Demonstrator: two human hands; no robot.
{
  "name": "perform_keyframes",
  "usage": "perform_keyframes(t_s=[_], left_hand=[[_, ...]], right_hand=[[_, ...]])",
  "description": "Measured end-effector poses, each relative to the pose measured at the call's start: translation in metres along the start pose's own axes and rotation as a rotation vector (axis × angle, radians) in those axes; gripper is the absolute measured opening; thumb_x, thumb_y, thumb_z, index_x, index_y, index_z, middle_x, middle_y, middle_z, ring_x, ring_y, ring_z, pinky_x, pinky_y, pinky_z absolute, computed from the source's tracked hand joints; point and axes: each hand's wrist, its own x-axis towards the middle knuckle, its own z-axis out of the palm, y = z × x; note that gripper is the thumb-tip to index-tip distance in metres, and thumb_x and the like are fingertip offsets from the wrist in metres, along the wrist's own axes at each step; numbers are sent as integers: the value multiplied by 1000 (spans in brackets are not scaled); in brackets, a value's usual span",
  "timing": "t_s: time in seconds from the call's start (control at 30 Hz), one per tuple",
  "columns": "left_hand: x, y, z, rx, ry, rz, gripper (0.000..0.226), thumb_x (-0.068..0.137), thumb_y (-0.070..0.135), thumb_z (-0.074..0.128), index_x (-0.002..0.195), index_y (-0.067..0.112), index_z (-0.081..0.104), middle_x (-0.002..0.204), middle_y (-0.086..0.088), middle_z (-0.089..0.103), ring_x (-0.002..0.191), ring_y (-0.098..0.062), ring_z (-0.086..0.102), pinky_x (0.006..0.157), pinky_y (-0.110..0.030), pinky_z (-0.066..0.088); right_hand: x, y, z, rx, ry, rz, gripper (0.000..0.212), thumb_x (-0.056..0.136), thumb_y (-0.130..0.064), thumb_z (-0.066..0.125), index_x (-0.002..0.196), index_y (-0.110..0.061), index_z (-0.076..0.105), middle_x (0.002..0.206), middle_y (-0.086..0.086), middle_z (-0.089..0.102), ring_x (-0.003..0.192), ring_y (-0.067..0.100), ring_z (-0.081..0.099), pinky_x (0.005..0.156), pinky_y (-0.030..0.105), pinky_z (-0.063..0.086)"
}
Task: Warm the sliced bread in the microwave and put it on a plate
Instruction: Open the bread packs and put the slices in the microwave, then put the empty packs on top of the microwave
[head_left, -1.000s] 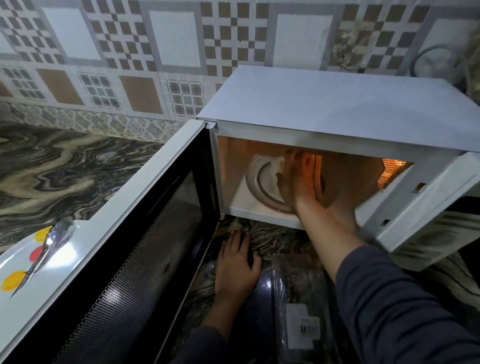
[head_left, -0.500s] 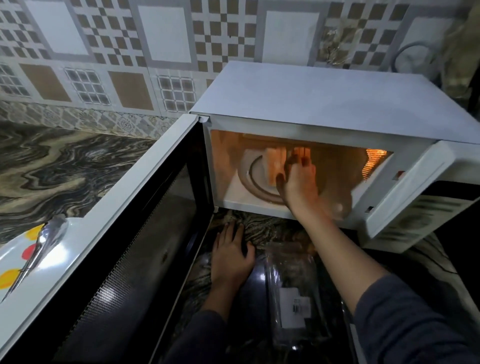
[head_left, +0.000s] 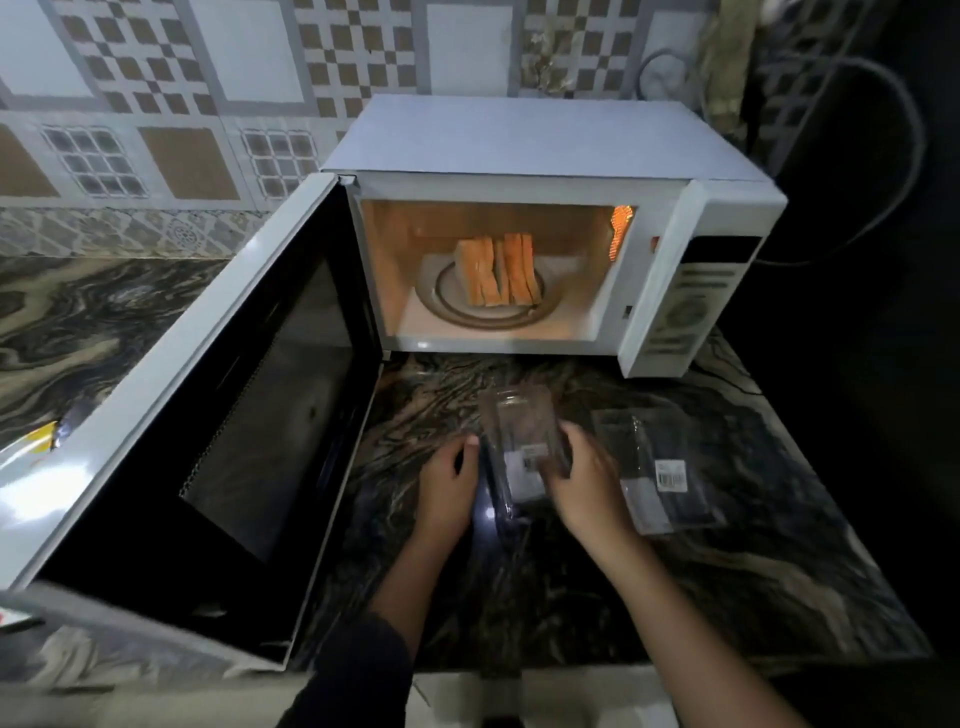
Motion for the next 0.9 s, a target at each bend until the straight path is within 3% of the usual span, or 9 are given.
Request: perform_keyframes(t_s=[0.1, 0.2, 0.33, 0.43, 0.47, 0.53, 0.57, 0.63, 0.9], left_hand=[[-28, -1, 1, -20, -56, -21, 25, 93, 24, 52, 103, 7, 67, 95, 1, 68, 83, -8, 59, 63, 1, 38], [-45, -2, -2, 4, -97, -45, 21, 89, 21, 59, 102, 6, 66, 88, -3, 66, 74, -6, 57, 62, 0, 38], [-56, -6, -8, 47, -132, -136, 19, 83, 10, 63, 101, 3, 64, 91, -10, 67, 83, -18, 60, 81, -28, 48], [-61, -11, -15, 2, -151, -260, 6, 79, 3, 65, 78, 7, 61, 86, -19, 66, 78, -21, 60, 83, -43, 55], [-62, -11, -18, -37, -160, -320, 14, 79, 0, 65, 70, 9, 59, 81, -19, 64, 75, -23, 61, 80, -45, 56], [-66, -11, -20, -155, -188, -434, 21, 81, -4, 64, 65, 10, 57, 73, -14, 60, 68, -23, 60, 66, -34, 59], [-68, -10, -21, -210, -200, -465, 21, 82, -5, 62, 66, 8, 56, 71, -13, 58, 66, -20, 59, 58, -25, 58], [-71, -10, -21, -273, -206, -489, 20, 83, -6, 61, 66, 4, 57, 71, -12, 58, 67, -19, 58, 51, -18, 55], [-72, -12, -19, -292, -160, -495, 24, 83, -9, 59, 64, 4, 56, 71, -9, 57, 64, -17, 58, 51, -18, 55]], right_hand=[[-20, 5, 4, -48, -32, 3, 46, 89, -15, 55, 134, -13, 46, 132, 9, 53, 123, 25, 47, 99, 29, 36], [-36, 9, 7, -24, -31, 64, 44, 89, -13, 55, 132, -13, 49, 129, 11, 53, 120, 26, 48, 95, 27, 37], [-51, 12, 10, 122, -40, 232, 39, 83, -14, 64, 121, -8, 55, 110, 12, 62, 105, 29, 59, 85, 31, 44], [-57, 13, 12, 276, -93, 464, 25, 79, -11, 70, 97, -4, 56, 91, 16, 65, 82, 29, 67, 77, 39, 54], [-57, 16, 13, 371, -116, 531, 18, 79, -8, 69, 86, -5, 53, 82, 18, 64, 66, 24, 69, 67, 39, 57], [-61, 16, 12, 557, -176, 636, 21, 84, 0, 63, 72, -6, 46, 67, 17, 58, 35, 12, 60, 42, 24, 53], [-63, 16, 11, 617, -189, 665, 23, 85, 2, 61, 69, -5, 45, 64, 17, 55, 29, 10, 55, 36, 19, 49], [-65, 17, 11, 702, -185, 698, 22, 85, 4, 59, 70, -3, 46, 64, 17, 55, 28, 9, 55, 34, 17, 47], [-69, 16, 10, 760, -168, 734, 15, 83, 7, 61, 73, 3, 51, 66, 18, 57, 32, 10, 58, 37, 17, 49]])
